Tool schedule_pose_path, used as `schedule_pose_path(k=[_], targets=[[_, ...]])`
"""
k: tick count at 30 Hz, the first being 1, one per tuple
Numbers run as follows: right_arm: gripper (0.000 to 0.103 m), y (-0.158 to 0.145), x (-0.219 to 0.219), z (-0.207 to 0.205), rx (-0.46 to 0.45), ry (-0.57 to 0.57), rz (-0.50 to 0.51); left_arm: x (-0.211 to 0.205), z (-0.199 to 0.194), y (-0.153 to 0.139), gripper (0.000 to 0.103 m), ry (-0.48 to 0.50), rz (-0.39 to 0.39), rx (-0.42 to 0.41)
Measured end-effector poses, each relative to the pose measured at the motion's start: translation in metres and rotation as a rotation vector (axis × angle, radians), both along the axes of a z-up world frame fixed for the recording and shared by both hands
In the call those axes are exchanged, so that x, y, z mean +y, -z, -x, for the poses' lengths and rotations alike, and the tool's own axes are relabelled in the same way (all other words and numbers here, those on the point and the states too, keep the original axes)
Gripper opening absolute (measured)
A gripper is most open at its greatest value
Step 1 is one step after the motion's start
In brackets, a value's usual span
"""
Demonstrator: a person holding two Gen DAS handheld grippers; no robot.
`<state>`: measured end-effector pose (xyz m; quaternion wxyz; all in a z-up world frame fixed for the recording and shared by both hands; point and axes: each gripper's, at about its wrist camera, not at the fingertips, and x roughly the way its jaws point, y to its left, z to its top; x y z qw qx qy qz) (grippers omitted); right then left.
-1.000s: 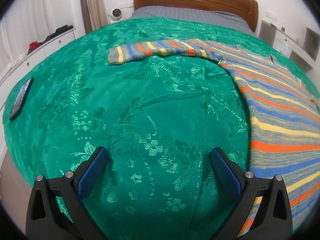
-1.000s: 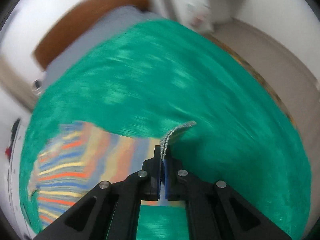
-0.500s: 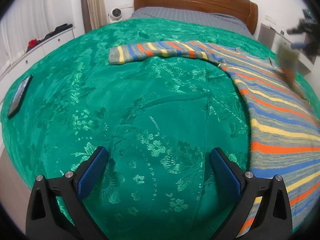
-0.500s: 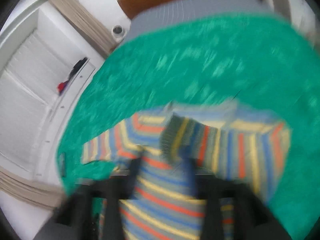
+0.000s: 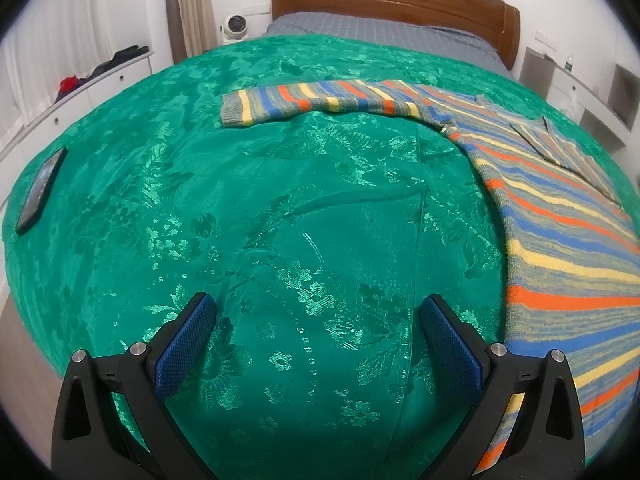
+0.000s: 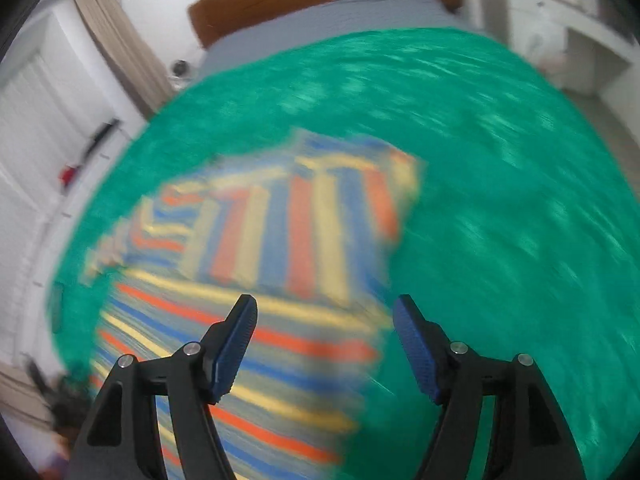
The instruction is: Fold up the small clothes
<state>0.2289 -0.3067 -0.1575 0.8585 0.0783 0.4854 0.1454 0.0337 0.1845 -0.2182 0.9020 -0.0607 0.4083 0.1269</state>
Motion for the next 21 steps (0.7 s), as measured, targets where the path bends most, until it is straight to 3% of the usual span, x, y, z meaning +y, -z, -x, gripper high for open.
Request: schedule_pose_path(k=[3,8,15,21], targets=[[0.07,0.023,-0.031,0.043,-0.02,0.055,0.068,-0.001,0.0,0.001,0.103,-0.002,-0.006,0.004],[0.07,0.03,-0.066,0.098,-0.097,0.129,0.114,-0.002,-0.001,0.002,0.103,-0.005,-0.016,0.007],[0.07,0.047,-0.095,0.125,-0.09,0.233,0.103,-0.003,-0.001,0.003,0.103,-0.006,-0.02,0.009],[0.07,0.049,-0.091,0.139,-0.108,0.261,0.096,-0.003,-0.001,0.003,0.103,-0.005,-0.02,0.008]])
